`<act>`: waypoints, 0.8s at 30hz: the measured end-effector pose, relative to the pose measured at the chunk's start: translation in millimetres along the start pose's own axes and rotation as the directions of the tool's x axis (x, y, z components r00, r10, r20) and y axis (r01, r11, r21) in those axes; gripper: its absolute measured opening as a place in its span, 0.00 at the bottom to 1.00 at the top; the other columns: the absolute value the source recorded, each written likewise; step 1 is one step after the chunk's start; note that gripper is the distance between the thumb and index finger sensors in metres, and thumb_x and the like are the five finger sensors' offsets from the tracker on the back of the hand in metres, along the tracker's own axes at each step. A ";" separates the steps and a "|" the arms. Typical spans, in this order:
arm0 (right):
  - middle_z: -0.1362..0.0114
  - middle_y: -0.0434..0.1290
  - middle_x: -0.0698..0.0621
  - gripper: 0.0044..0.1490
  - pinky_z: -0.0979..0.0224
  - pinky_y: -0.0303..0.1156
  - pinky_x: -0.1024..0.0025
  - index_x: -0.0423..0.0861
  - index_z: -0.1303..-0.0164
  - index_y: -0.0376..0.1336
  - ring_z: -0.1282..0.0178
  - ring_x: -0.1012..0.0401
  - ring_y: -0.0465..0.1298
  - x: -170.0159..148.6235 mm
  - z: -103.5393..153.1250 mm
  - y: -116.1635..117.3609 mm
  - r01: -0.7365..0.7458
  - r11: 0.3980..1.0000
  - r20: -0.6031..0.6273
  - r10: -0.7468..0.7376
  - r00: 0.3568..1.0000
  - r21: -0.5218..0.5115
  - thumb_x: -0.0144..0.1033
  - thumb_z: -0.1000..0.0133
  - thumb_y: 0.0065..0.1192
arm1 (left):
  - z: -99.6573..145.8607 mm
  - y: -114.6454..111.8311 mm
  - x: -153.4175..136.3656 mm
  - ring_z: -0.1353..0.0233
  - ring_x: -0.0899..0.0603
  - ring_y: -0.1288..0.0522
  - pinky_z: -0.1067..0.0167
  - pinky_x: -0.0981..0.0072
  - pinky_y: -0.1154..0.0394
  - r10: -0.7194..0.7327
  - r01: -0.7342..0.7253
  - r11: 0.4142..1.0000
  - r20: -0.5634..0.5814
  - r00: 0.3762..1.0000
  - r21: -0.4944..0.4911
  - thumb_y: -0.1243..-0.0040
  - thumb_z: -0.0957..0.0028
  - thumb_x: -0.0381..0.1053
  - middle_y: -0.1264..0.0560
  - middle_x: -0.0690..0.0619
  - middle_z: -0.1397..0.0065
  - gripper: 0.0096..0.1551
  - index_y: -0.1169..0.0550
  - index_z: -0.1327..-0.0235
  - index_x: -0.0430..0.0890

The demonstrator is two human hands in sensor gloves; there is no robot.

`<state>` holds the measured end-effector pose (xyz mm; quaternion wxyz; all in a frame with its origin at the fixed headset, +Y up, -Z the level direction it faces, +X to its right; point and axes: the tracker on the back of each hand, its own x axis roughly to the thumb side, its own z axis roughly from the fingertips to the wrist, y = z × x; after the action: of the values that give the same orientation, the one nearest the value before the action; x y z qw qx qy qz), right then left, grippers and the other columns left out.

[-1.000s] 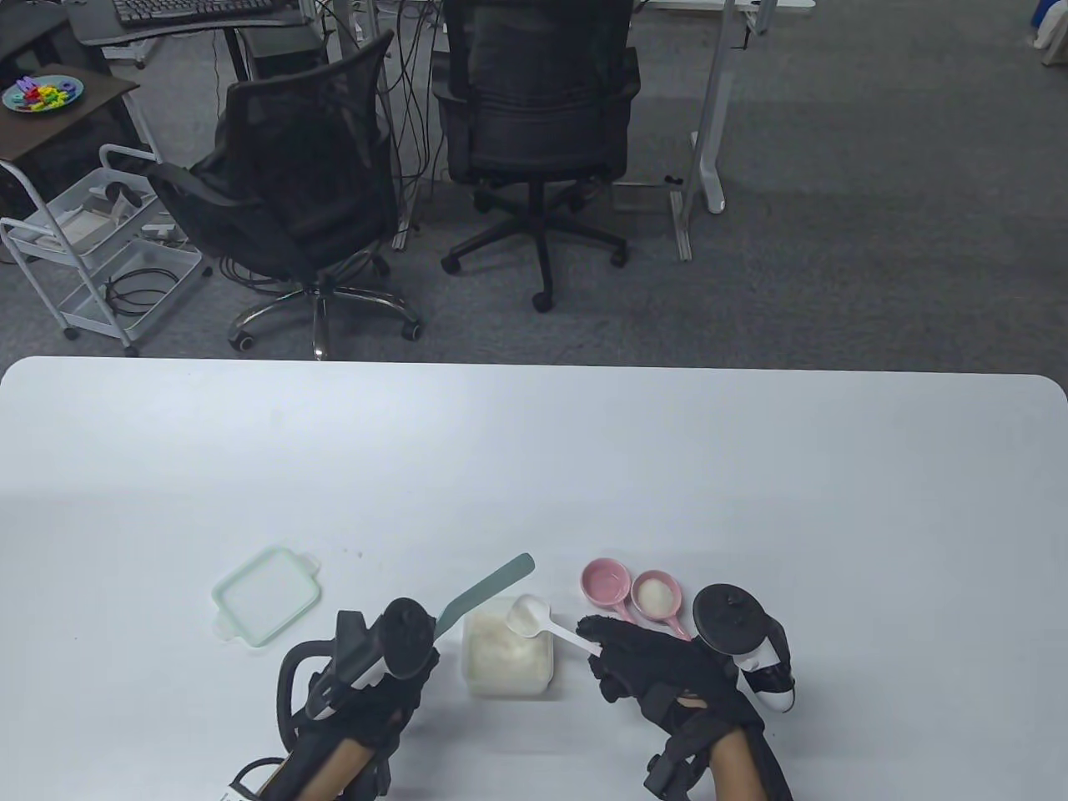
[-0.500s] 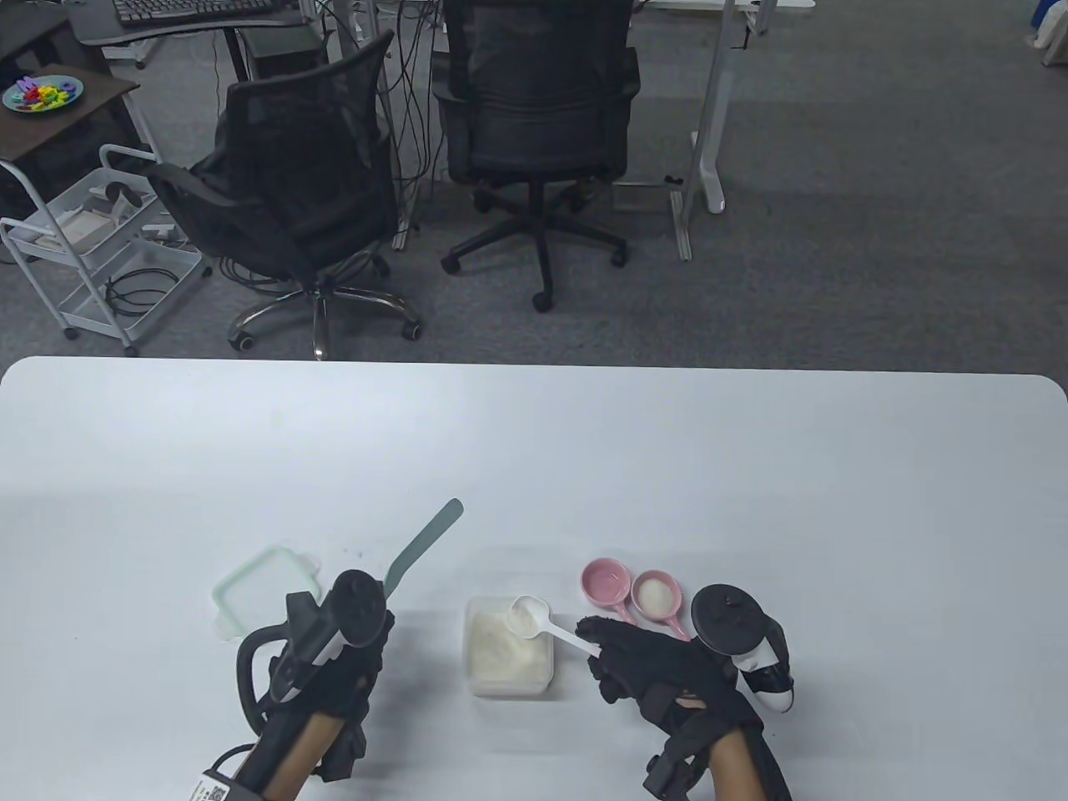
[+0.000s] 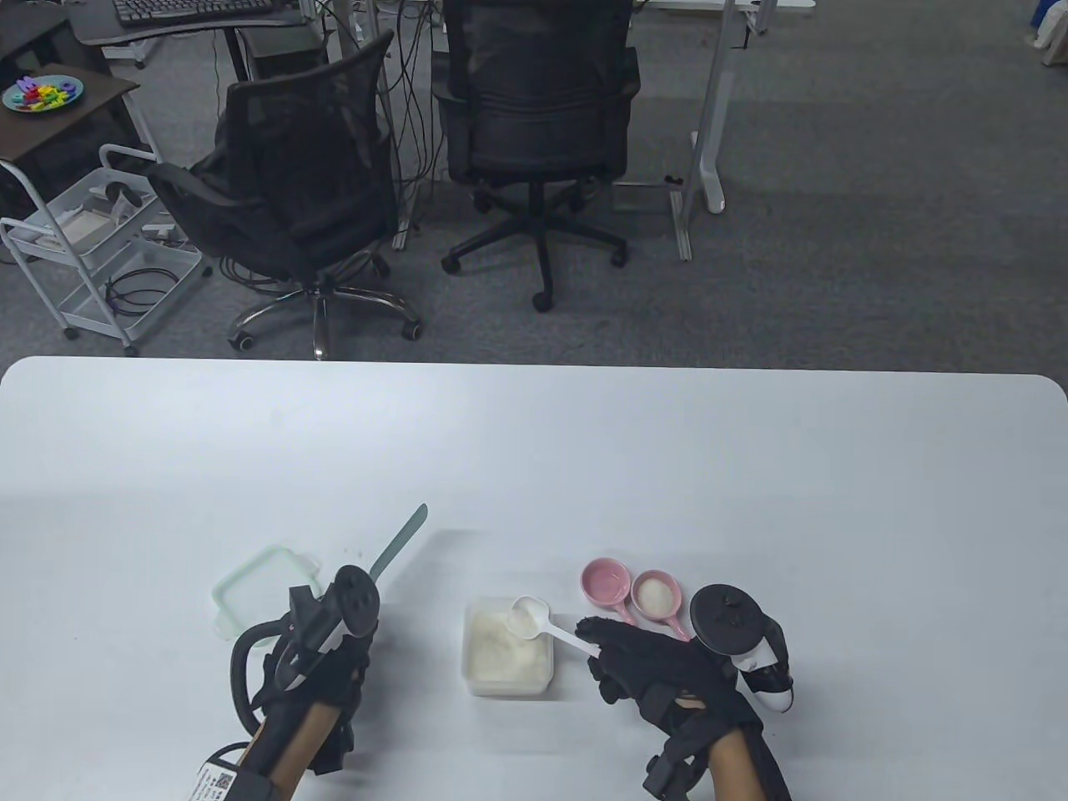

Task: Scoop white sugar with coffee spoon and level it off using dessert spatula

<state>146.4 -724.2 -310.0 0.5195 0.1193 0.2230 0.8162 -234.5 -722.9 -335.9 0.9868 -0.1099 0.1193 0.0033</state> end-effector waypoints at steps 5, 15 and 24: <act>0.29 0.73 0.39 0.31 0.26 0.69 0.42 0.38 0.16 0.56 0.42 0.53 0.78 0.0 -0.1 0.5 -0.006 1.000 -0.006 0.006 1.000 0.003 0.30 0.31 0.54 | -0.8 -7.1 3.3 0.42 0.49 0.11 0.49 0.69 0.13 -0.034 0.033 0.999 -0.012 0.999 -0.038 0.36 0.37 0.63 0.19 0.56 0.30 0.33 0.24 0.20 0.52; 0.29 0.73 0.39 0.32 0.26 0.69 0.42 0.38 0.16 0.56 0.42 0.53 0.78 0.1 -0.5 1.3 -0.010 1.000 -0.011 0.011 1.000 0.007 0.30 0.31 0.54 | -4.1 -16.3 4.9 0.40 0.48 0.12 0.47 0.69 0.13 -0.079 0.075 0.993 -0.040 0.996 -0.095 0.36 0.36 0.62 0.21 0.56 0.29 0.34 0.26 0.19 0.51; 0.29 0.73 0.39 0.31 0.26 0.69 0.42 0.37 0.16 0.56 0.42 0.53 0.78 -0.1 -0.5 2.2 -0.015 1.000 -0.019 0.015 1.000 0.012 0.31 0.31 0.54 | -1.8 -22.0 11.8 0.40 0.48 0.13 0.47 0.70 0.13 -0.147 0.143 0.986 -0.045 0.988 -0.092 0.37 0.37 0.63 0.22 0.56 0.28 0.35 0.27 0.19 0.50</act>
<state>144.5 -725.2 -309.3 0.5106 0.1164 0.2316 0.8198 -222.7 -745.0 -335.7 0.9751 -0.1618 0.1362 -0.0660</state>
